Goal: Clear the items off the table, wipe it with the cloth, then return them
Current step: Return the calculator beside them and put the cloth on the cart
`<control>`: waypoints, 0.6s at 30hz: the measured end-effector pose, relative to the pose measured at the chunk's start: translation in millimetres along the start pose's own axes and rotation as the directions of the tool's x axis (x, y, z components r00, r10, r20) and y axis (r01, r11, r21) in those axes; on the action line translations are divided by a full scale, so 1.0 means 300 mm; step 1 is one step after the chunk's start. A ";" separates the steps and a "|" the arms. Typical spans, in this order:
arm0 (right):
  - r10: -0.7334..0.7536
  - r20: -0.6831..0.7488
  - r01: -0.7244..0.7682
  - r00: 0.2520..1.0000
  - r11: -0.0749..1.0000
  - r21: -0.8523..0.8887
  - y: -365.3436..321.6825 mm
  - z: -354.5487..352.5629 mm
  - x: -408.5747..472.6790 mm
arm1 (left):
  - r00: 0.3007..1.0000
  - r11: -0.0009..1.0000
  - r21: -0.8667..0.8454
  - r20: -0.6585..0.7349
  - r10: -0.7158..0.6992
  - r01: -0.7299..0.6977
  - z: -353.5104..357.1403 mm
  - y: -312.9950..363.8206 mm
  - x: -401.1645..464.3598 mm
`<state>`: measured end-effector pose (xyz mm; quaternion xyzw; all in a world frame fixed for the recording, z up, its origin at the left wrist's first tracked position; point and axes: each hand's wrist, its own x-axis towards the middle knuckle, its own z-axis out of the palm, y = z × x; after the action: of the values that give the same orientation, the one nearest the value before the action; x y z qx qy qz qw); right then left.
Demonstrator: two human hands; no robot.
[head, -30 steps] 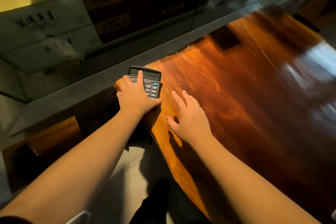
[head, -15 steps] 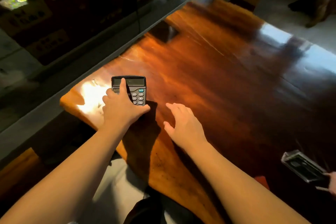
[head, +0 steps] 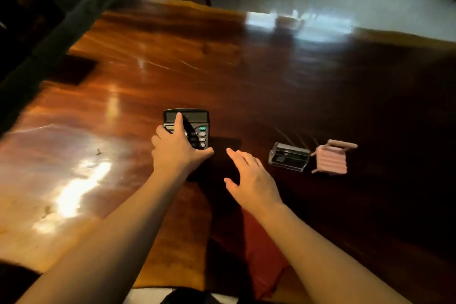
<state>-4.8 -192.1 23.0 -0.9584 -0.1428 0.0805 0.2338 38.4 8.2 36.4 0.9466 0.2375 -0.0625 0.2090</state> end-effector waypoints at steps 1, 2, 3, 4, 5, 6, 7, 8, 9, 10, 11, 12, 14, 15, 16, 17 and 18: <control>0.028 -0.010 -0.028 1.000 1.000 0.000 0.046 -0.021 -0.015 | 1.000 1.000 0.014 0.015 0.025 -0.025 0.026 0.056 -0.005; 0.058 -0.021 -0.058 0.998 0.998 0.003 0.096 -0.041 -0.032 | 0.998 0.998 0.027 0.032 0.051 -0.052 0.056 0.116 -0.012; 0.082 -0.028 -0.082 0.996 0.997 0.004 0.136 -0.058 -0.046 | 0.996 0.997 0.039 0.044 0.071 -0.073 0.080 0.163 -0.018; 0.106 -0.034 -0.106 0.994 0.994 0.007 0.176 -0.074 -0.062 | 0.994 0.994 0.051 0.056 0.090 -0.093 0.106 0.210 -0.025; 0.125 -0.040 -0.124 0.991 0.992 0.011 0.209 -0.087 -0.076 | 0.993 0.992 0.061 0.067 0.102 -0.106 0.128 0.248 -0.031; 0.141 -0.048 -0.141 0.989 0.990 0.016 0.239 -0.100 -0.090 | 0.991 0.991 0.072 0.077 0.111 -0.117 0.150 0.284 -0.036; 0.155 -0.060 -0.155 0.986 0.988 0.020 0.268 -0.110 -0.102 | 0.989 0.989 0.080 0.085 0.119 -0.126 0.173 0.314 -0.043; 0.169 -0.075 -0.168 0.983 0.986 0.024 0.296 -0.120 -0.115 | 0.988 0.987 0.090 0.093 0.127 -0.135 0.195 0.342 -0.048; 0.179 -0.088 -0.177 0.980 0.984 0.025 0.319 -0.126 -0.126 | 0.986 0.985 0.098 0.099 0.132 -0.141 0.216 0.364 -0.054; 0.188 -0.096 -0.187 0.977 0.982 0.027 0.341 -0.131 -0.136 | 0.985 0.983 0.108 0.105 0.135 -0.146 0.235 0.383 -0.058; 0.197 -0.101 -0.195 0.975 0.980 0.029 0.360 -0.134 -0.145 | 0.985 0.982 0.117 0.111 0.135 -0.147 0.254 0.400 -0.062; 0.204 -0.104 -0.202 0.973 0.979 0.030 0.377 -0.136 -0.153 | 0.984 0.981 0.125 0.115 0.133 -0.147 0.271 0.413 -0.065; 0.217 -0.111 -0.215 0.970 0.976 0.030 0.406 -0.137 -0.166 | 0.984 0.980 0.139 0.120 0.129 -0.145 0.301 0.433 -0.072; 0.221 -0.114 -0.219 0.969 0.975 0.031 0.417 -0.137 -0.172 | 0.985 0.979 0.146 0.120 0.128 -0.145 0.314 0.440 -0.077; 0.225 -0.116 -0.223 0.967 0.974 0.033 0.427 -0.136 -0.177 | 0.985 0.978 0.154 0.118 0.127 -0.144 0.327 0.446 -0.081; 0.226 -0.117 -0.224 0.967 0.974 0.037 0.435 -0.135 -0.181 | 0.985 0.976 0.162 0.117 0.125 -0.143 0.337 0.448 -0.084; 0.227 -0.116 -0.224 0.967 0.974 0.039 0.442 -0.133 -0.185 | 0.986 0.975 0.169 0.116 0.123 -0.142 0.346 0.450 -0.086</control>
<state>-17.3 -339.2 0.6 -0.9685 -0.0176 0.0507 0.2434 78.0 -155.0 -2.5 0.9705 0.1561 -0.1191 0.1401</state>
